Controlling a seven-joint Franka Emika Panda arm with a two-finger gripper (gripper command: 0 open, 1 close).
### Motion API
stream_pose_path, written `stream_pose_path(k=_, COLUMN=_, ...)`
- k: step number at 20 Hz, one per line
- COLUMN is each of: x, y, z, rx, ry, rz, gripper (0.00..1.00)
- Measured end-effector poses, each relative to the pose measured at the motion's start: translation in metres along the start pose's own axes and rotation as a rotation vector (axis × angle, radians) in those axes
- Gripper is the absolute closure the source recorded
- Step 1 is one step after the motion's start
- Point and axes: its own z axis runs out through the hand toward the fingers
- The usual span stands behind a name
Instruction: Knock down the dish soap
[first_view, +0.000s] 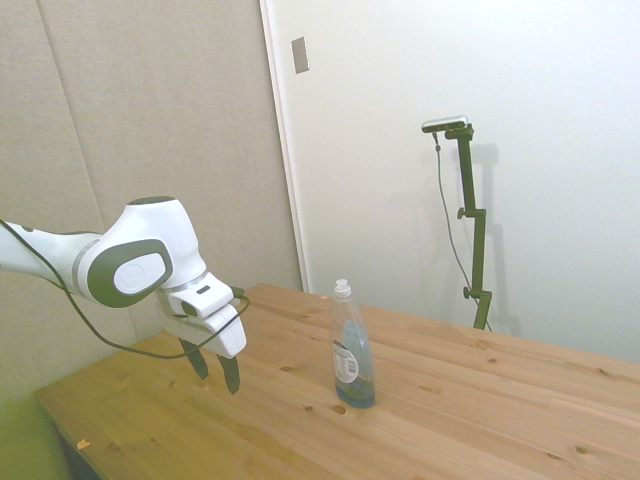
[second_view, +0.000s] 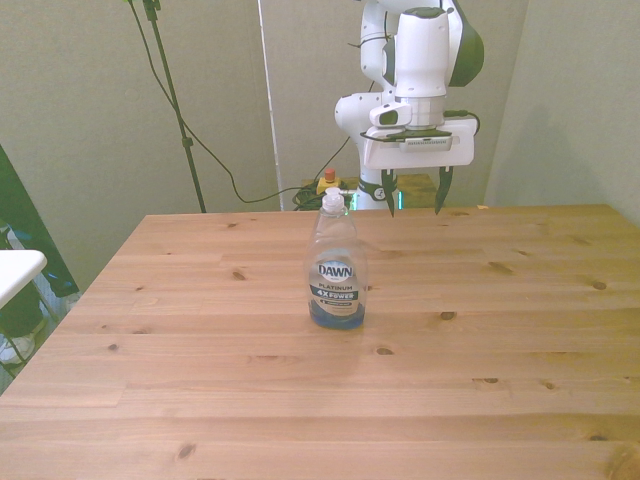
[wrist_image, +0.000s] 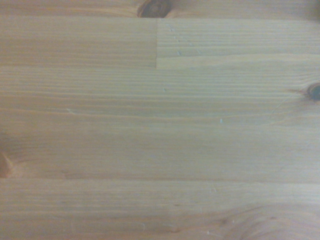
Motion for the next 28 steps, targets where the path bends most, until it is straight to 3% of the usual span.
stream_pose_path(k=1, x=0.000, y=0.000, z=0.000, rx=0.000, ry=0.000, rz=0.000, gripper=0.00)
stream_pose_path(k=2, x=0.000, y=-0.001, z=0.000, rx=0.000, ry=0.000, rz=-0.001, gripper=1.00)
stream_pose_path(k=9, x=0.014, y=-0.003, z=-0.013, rx=0.043, ry=0.060, rz=0.052, gripper=1.00)
stream_pose_path(k=17, x=0.065, y=0.004, z=-0.029, rx=0.051, ry=0.167, rz=0.149, gripper=1.00)
stream_pose_path(k=28, x=0.134, y=0.008, z=-0.014, rx=0.031, ry=0.223, rz=0.251, gripper=1.00)
